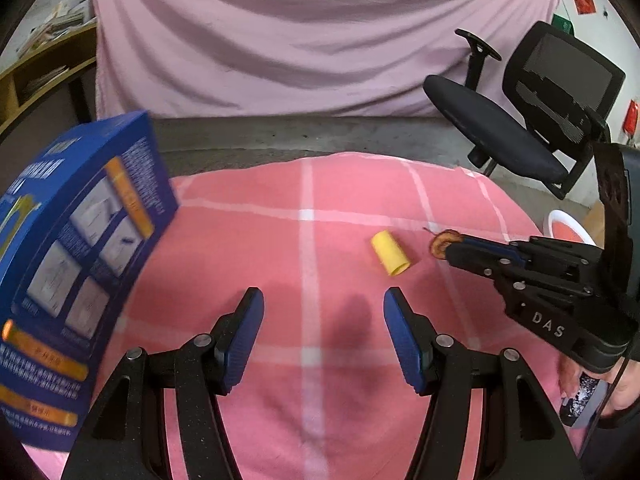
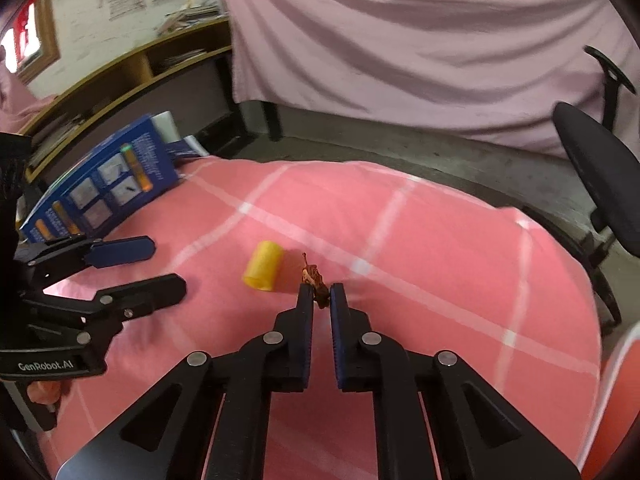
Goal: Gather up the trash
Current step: 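Grasp the yellow cap with the left tool while the right grasps the brown ring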
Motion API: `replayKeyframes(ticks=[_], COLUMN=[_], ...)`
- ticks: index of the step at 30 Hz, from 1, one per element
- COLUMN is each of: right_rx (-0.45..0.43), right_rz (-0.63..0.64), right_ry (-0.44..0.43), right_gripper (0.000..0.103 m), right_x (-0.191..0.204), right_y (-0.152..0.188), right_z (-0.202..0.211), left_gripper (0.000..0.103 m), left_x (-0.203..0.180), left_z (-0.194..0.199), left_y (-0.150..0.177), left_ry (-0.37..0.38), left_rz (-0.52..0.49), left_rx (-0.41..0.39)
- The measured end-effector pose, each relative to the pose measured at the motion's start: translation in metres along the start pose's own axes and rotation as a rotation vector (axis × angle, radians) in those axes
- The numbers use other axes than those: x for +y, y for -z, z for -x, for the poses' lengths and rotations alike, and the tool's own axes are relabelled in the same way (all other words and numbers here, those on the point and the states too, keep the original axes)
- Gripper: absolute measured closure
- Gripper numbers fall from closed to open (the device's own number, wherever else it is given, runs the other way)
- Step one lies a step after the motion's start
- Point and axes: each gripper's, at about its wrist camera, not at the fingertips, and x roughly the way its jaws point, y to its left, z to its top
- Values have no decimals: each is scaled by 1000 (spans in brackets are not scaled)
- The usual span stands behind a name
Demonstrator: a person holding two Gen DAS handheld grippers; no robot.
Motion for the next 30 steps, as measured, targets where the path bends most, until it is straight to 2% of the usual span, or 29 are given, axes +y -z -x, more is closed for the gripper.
replayKeyframes(ticks=[8, 9, 11, 13, 15, 17, 18, 19, 20, 25, 30], right_rx=[-15, -14, -13, -12, -14, -13, -12, -14, -16, -4, 34], right_rz=[-120, -130, -148, -174, -198, -209, -209, -208, -205, -186, -133], right_ry=[33, 31, 26, 13, 8, 6, 9, 11, 12, 29, 90], right_gripper=[96, 96, 96, 95, 93, 91, 86, 75, 73, 72, 72], right_x=[-43, -46, -53, -58, -63, -65, -65, -66, -65, -64, -63], right_y=[8, 9, 11, 13, 13, 13, 14, 14, 14, 14, 6], right_z=[14, 15, 17, 19, 18, 19, 19, 19, 20, 17, 5], left_gripper=[48, 56, 62, 63, 77, 83, 85, 86, 87, 89, 89], left_x=[-22, -26, -31, -34, -35, -38, -37, -39, -37, -36, -33], left_z=[-27, -31, -40, -44, -46, -49, -50, -51, -51, -46, -44], left_y=[-18, -19, -22, -23, -25, -26, -26, -26, -26, -20, -16], left_ry=[28, 30, 19, 5, 3, -5, -5, -4, -1, 4, 11], left_rz=[-62, -66, -73, -77, -83, -85, -83, -80, -75, -66, -54], left_rx=[38, 46, 72, 75, 77, 81, 79, 78, 76, 56, 46])
